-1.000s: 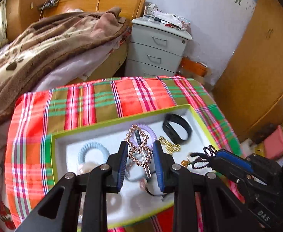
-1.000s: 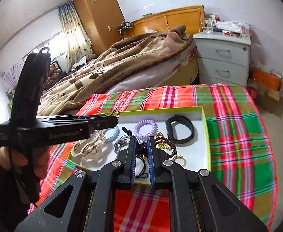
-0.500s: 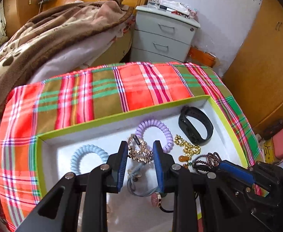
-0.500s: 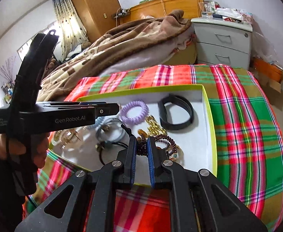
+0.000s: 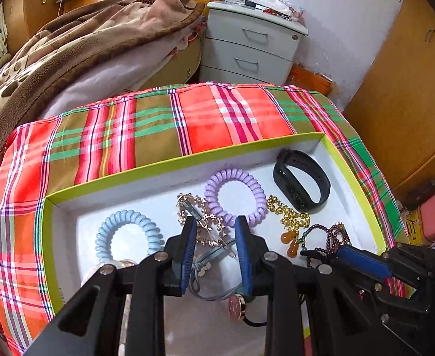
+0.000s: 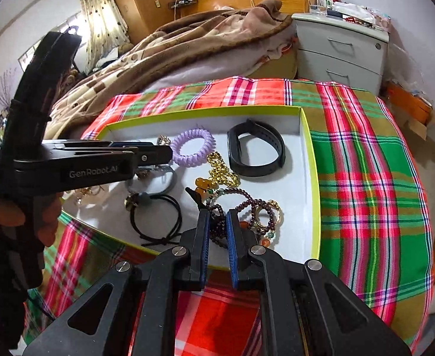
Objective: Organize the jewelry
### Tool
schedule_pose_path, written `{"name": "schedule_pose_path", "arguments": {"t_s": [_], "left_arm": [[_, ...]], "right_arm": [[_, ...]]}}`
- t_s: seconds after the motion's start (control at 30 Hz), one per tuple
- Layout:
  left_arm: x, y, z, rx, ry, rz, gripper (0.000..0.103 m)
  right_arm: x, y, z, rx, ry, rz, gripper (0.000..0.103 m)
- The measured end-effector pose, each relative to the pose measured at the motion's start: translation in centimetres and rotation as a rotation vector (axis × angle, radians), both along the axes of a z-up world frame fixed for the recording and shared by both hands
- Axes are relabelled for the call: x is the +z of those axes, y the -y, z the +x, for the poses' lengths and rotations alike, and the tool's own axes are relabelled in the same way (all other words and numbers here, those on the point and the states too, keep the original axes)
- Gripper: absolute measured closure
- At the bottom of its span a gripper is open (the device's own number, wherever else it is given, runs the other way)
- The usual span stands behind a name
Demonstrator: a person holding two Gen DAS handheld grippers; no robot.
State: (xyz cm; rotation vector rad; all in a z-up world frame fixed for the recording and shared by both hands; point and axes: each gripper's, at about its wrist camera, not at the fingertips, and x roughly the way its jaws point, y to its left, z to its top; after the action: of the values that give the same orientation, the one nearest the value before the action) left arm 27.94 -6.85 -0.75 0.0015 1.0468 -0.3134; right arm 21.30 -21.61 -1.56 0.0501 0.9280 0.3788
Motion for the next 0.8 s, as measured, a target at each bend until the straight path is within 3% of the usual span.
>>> {"name": "schedule_pose_path", "arguments": {"t_s": [0.33, 0.57, 0.67, 0.8], "left_arm": [[-0.08, 0.22, -0.09, -0.006, 0.000, 0.007, 0.075], [-0.01, 0.30, -0.20, -0.006, 0.002, 0.007, 0.068], [0.17, 0.20, -0.37, 0.000, 0.008, 0.009, 0.065], [0.39, -0.17, -0.73, 0.010, 0.006, 0.002, 0.063]], "right_arm": [[-0.05, -0.27, 0.45, 0.007, -0.007, -0.054, 0.091], [-0.10, -0.52, 0.56, 0.009, -0.009, -0.061, 0.088], [0.05, -0.39, 0.45, -0.001, 0.001, -0.053, 0.084], [0.40, -0.08, 0.23, -0.013, 0.015, -0.030, 0.061]]}}
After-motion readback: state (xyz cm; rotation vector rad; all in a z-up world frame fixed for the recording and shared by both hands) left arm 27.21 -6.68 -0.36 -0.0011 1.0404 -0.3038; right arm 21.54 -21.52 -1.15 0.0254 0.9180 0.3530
